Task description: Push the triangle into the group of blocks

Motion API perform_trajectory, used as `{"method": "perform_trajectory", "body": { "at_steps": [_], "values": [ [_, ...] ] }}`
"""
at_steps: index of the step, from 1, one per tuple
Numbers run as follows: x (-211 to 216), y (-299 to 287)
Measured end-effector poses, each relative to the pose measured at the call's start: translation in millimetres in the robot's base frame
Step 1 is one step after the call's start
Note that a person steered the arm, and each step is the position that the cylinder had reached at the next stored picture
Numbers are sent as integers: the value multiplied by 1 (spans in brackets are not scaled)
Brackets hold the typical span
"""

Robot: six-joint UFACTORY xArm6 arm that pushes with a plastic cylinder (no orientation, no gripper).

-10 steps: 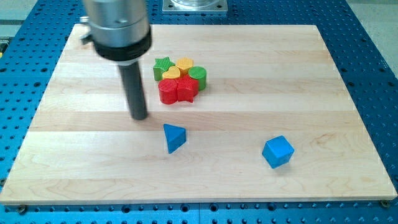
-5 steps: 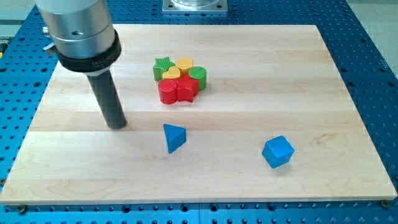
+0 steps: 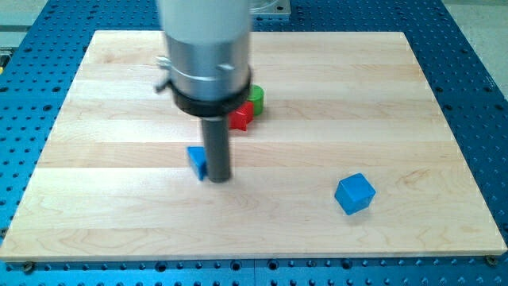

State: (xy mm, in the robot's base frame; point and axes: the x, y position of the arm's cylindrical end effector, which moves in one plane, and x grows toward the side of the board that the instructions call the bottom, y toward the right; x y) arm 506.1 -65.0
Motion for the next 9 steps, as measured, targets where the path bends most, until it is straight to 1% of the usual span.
{"method": "perform_trajectory", "body": {
  "at_steps": [1,2,3,4,5,6,8,9],
  "values": [
    [0,-38],
    [12,-91],
    [-11,-83],
    [-11,-82],
    [41,-81],
    [36,-46],
    [-64,-115],
    [-44,-144]
  ]
}}
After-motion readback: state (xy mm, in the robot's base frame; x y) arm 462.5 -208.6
